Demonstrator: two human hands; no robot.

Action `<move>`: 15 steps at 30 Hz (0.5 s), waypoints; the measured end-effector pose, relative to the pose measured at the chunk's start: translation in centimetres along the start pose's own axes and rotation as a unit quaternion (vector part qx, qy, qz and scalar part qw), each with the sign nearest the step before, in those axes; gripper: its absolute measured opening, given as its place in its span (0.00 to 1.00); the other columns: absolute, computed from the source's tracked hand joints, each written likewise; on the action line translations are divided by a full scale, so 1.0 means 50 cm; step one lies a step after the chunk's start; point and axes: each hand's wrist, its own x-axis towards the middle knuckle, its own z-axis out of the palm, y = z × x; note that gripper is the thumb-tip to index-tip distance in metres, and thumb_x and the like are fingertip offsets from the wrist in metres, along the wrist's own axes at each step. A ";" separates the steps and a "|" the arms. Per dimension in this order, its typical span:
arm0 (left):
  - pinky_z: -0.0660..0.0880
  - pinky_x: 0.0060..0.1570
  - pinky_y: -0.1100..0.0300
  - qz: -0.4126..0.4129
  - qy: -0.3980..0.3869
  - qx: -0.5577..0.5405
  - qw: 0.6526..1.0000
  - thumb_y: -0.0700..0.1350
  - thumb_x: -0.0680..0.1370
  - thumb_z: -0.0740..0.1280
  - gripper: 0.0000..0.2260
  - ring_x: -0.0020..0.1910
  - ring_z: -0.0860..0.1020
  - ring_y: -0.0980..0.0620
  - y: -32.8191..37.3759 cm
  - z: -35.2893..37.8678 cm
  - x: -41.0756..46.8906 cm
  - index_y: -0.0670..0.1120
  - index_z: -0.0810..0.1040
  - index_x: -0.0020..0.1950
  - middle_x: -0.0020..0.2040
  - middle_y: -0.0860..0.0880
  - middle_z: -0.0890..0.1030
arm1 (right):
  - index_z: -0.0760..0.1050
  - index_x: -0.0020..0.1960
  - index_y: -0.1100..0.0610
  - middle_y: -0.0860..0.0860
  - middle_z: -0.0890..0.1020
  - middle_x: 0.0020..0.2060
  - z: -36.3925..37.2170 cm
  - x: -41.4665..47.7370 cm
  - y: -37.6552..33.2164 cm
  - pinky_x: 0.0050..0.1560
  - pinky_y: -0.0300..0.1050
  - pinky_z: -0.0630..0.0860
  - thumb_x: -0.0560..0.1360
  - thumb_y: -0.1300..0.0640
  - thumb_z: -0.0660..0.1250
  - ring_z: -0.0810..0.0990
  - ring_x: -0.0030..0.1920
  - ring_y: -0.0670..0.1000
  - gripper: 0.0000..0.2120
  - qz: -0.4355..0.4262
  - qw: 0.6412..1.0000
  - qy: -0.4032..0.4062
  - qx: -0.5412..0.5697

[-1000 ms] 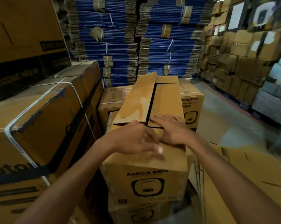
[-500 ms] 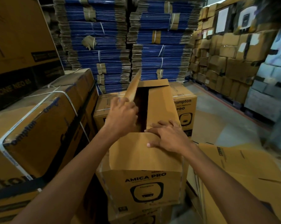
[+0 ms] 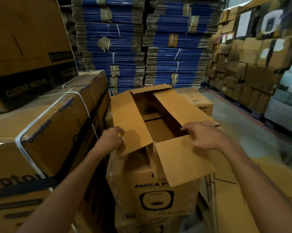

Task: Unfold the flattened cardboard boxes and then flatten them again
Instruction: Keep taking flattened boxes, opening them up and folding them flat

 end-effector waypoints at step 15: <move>0.73 0.65 0.48 0.179 -0.021 0.137 0.974 0.55 0.82 0.65 0.22 0.66 0.73 0.45 0.123 0.132 -0.021 0.50 0.68 0.74 0.70 0.46 0.73 | 0.74 0.60 0.55 0.52 0.80 0.53 0.069 -0.009 -0.119 0.45 0.47 0.71 0.76 0.48 0.74 0.81 0.53 0.55 0.18 0.124 0.986 0.116 -0.002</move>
